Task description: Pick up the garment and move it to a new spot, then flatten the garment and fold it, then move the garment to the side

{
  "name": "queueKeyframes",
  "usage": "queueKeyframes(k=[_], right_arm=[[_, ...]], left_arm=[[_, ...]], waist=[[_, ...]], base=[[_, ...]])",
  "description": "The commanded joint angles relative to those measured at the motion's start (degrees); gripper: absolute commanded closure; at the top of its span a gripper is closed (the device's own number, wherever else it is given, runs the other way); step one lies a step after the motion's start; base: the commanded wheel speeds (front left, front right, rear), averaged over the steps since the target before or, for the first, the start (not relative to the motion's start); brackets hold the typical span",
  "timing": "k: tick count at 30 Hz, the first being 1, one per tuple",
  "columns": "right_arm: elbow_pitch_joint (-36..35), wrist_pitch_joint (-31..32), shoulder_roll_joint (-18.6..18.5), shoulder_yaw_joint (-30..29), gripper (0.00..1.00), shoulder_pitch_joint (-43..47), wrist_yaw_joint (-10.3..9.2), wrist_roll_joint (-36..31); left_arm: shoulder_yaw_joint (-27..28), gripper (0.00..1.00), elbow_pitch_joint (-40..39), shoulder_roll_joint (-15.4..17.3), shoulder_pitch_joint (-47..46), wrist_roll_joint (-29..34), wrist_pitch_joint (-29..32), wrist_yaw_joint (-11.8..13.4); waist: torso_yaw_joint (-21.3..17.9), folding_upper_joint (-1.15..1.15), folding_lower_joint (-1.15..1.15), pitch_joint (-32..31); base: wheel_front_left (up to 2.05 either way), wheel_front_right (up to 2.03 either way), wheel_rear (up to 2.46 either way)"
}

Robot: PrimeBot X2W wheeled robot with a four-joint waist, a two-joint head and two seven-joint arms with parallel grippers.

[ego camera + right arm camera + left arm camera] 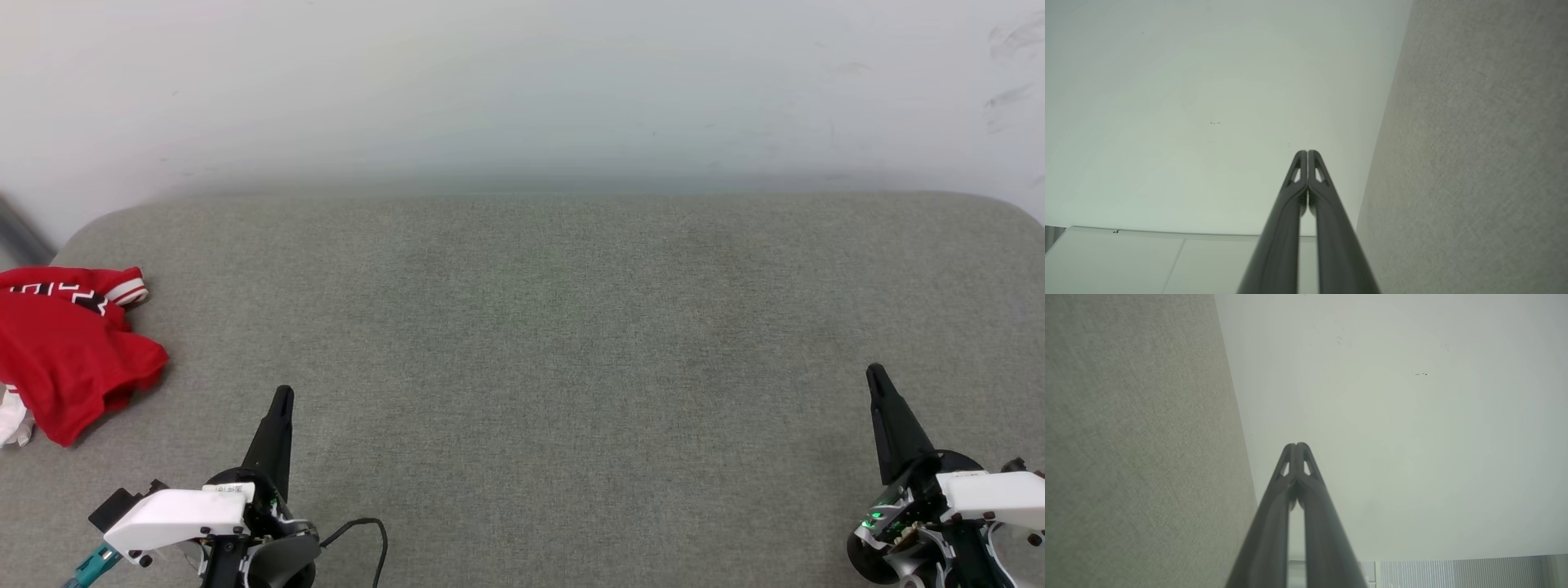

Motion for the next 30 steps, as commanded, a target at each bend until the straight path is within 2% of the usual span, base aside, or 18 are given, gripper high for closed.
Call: queueKeyframes(k=[1,30], right_arm=[[0.05,0.04,0.24,0.02,1.00,-0.73,-0.02,-0.26],[0.05,0.04,0.24,0.03,1.00,-0.74,-0.02,-0.25]], left_arm=[[0.10,1.00,0.03,-0.06,-0.42,0.09,0.08,-0.11],[0.09,1.00,0.03,-0.06,-0.42,0.09,0.08,-0.11]], waist=[[0.00,0.00,0.00,0.00],[0.00,0.00,0.00,0.00]], base=[[0.00,0.00,0.00],[0.00,0.00,0.00]])
